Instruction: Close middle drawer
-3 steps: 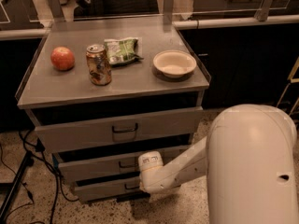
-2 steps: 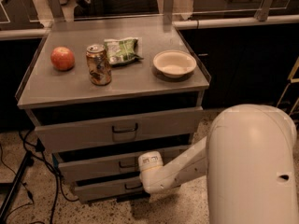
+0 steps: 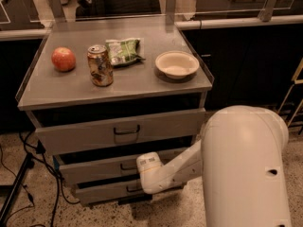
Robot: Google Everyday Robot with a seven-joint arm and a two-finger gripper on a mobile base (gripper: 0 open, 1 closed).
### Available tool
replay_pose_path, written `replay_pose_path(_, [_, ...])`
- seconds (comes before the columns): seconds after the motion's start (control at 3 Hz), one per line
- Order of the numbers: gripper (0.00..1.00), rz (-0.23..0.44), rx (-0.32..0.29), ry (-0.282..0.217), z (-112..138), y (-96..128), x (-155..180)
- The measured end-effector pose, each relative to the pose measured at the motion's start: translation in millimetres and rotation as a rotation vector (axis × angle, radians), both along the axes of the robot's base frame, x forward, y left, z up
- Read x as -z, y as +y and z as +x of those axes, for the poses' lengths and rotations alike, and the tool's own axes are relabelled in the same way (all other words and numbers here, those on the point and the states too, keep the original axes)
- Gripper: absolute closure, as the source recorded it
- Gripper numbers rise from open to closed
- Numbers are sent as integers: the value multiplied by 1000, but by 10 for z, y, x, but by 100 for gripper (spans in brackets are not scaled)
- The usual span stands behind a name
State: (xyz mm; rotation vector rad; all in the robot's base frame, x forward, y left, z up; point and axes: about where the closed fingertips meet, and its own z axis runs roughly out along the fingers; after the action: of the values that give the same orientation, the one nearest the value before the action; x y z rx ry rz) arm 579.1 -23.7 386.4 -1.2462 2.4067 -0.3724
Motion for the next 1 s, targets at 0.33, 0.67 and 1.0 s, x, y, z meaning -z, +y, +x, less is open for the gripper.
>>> replay_pose_path(0.33, [100,-24,48,-29,135,-88,27])
replay_pose_path(0.67, [100,-38,76,-45,196,-148,54])
replay_pose_path(1.0, [100,-47,93,-53,231,-189,90])
